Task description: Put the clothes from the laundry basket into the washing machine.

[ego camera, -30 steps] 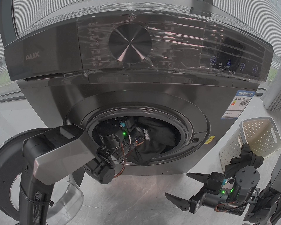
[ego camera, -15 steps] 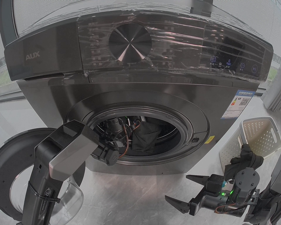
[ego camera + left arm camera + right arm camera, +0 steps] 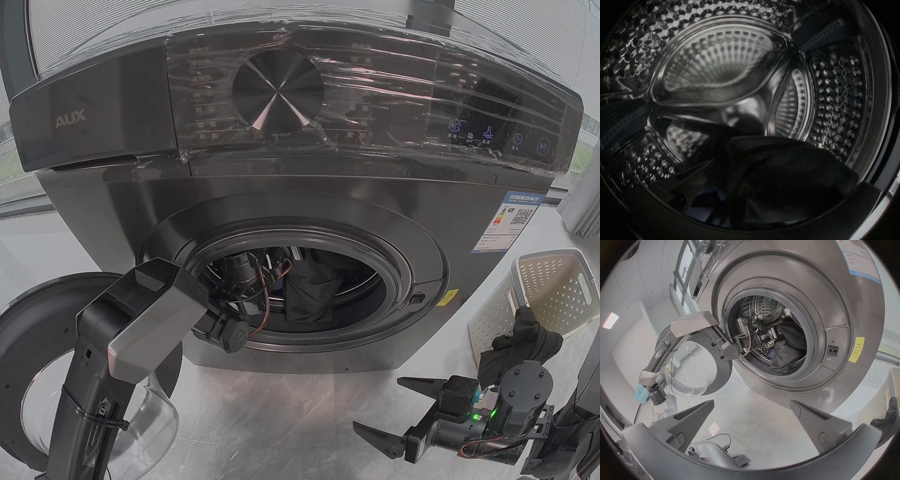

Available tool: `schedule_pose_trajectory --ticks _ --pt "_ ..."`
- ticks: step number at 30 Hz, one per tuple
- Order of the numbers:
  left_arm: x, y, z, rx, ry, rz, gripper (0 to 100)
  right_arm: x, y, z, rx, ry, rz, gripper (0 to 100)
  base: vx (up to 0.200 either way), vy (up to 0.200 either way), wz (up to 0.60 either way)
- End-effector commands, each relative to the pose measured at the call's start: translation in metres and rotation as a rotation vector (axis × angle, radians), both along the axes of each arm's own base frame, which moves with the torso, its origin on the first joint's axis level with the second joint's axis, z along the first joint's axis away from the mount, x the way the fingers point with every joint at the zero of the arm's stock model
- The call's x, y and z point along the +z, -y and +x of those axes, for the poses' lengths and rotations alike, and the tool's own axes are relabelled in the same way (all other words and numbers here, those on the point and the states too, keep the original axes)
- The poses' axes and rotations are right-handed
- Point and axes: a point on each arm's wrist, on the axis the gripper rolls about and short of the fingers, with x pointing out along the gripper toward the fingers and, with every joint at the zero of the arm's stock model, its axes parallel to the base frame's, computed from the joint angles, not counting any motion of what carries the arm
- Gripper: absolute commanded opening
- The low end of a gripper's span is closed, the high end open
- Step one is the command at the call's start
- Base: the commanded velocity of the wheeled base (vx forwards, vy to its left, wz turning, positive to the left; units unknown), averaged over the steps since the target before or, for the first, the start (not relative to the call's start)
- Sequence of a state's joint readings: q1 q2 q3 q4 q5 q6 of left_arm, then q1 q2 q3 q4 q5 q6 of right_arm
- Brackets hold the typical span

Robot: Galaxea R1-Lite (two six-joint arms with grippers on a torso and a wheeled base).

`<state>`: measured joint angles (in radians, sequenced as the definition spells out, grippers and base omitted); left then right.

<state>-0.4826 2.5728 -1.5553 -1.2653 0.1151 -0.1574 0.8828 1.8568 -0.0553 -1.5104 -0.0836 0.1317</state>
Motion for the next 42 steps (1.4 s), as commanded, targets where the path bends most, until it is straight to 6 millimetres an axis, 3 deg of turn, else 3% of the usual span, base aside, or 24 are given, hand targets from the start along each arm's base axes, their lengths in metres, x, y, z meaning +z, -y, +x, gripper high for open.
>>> schedule_pose_trajectory --ticks 1,5,11,15,19,22,23,27,32,34,35,42 --pt "0.005 -0.003 -0.022 -0.025 -0.061 0.033 100 -0.001 0.0 0.001 -0.002 -0.003 -0.002 100 0.0 0.0 0.0" --pt "0.009 -0.003 -0.051 -0.072 -0.14 0.084 100 -0.001 0.001 0.0 -0.002 -0.004 -0.005 100 0.0 0.0 0.0" --pt "-0.008 0.0 -0.084 -0.171 -0.286 0.184 100 -0.001 0.001 0.0 -0.001 -0.002 -0.005 100 0.0 0.0 0.0" --pt "-0.031 0.007 -0.087 -0.19 -0.331 0.227 100 -0.001 0.0 -0.001 0.0 -0.001 -0.004 100 0.0 0.0 0.0" --pt "-0.055 0.013 -0.076 -0.187 -0.338 0.26 100 -0.001 0.0 -0.001 0.003 -0.001 -0.003 100 0.0 0.0 0.0" --pt "-0.061 0.017 -0.066 -0.176 -0.329 0.255 100 0.0 -0.001 0.0 0.003 0.001 0.0 100 0.0 0.0 0.0" --pt "-0.061 0.018 -0.065 -0.176 -0.329 0.254 0 0.0 -0.001 0.0 0.003 0.001 0.0 100 0.0 0.0 0.0" --pt "-0.059 0.02 -0.062 -0.169 -0.32 0.245 0 0.001 -0.001 0.0 0.003 0.005 0.005 100 0.0 0.0 0.0" --pt "-0.03 0.023 -0.031 -0.055 -0.181 0.146 0 0.001 -0.001 0.0 0.004 0.008 0.006 100 0.0 0.0 0.0" --pt "-0.027 0.021 -0.026 -0.042 -0.161 0.135 0 0.002 -0.002 0.0 0.005 0.009 0.007 100 0.0 0.0 0.0" --pt "-0.015 0.02 -0.012 -0.018 -0.094 0.102 0 0.002 -0.002 0.0 0.009 0.01 0.007 100 0.0 0.0 0.0" --pt "0.022 0.025 0.008 -0.004 0.041 0.018 0 0.001 -0.002 -0.001 0.01 0.008 0.006 100 0.0 0.0 0.0"
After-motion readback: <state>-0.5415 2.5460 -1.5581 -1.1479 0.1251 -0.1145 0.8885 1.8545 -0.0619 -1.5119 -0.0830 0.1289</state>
